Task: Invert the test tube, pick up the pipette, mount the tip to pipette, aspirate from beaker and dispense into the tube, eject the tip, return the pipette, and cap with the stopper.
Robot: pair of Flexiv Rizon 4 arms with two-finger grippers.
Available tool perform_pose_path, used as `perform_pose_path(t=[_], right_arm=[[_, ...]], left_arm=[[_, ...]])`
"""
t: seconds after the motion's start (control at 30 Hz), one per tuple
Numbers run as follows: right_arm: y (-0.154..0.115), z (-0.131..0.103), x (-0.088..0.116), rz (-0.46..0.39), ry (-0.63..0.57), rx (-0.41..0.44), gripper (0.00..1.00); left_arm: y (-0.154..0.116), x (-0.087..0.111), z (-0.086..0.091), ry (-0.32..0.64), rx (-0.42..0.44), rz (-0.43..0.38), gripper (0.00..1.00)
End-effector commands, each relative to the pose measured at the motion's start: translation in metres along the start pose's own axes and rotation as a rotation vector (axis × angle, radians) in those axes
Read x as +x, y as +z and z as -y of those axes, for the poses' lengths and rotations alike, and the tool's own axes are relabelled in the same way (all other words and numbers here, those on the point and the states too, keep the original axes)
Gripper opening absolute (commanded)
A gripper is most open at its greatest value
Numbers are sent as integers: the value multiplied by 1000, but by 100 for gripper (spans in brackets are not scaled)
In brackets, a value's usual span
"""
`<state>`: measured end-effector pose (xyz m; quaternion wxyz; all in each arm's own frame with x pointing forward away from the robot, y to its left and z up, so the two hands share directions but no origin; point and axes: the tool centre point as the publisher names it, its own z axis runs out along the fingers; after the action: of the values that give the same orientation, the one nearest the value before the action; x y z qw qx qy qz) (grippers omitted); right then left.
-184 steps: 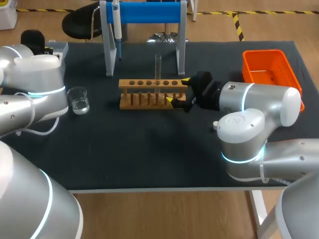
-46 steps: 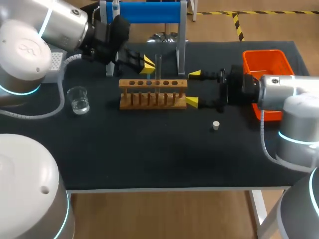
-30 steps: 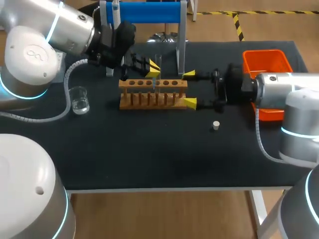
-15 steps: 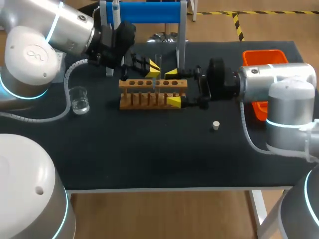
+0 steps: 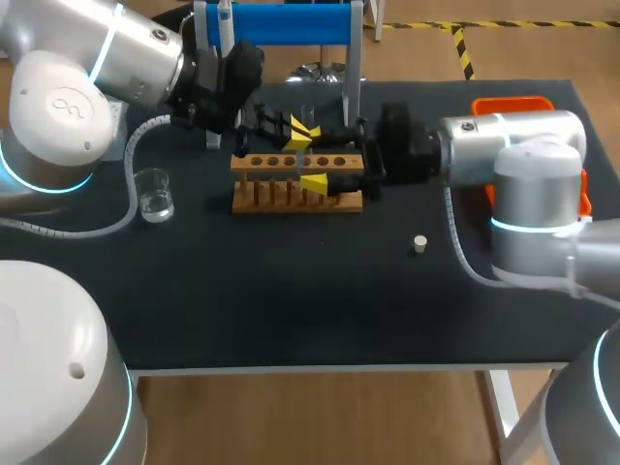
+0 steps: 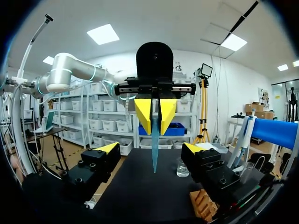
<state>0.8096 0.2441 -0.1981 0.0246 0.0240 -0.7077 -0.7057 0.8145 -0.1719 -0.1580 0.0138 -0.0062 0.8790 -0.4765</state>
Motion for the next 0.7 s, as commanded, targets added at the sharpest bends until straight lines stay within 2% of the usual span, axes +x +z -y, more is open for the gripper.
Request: perform_pose_path(t=[0.03, 0.37, 0.47, 0.7], right_arm=[[8, 3, -6, -10, 7, 2, 83], [13, 1, -8, -35, 23, -8, 69], [13, 0, -7, -43, 22, -10, 50], [13, -2, -6, -52, 18, -15, 43]], left_arm=[[0, 0, 0, 0, -2, 0, 0], [0, 0, 0, 0, -2, 0, 0], [0, 0, 0, 0, -2, 0, 0], [0, 0, 0, 0, -2, 0, 0]])
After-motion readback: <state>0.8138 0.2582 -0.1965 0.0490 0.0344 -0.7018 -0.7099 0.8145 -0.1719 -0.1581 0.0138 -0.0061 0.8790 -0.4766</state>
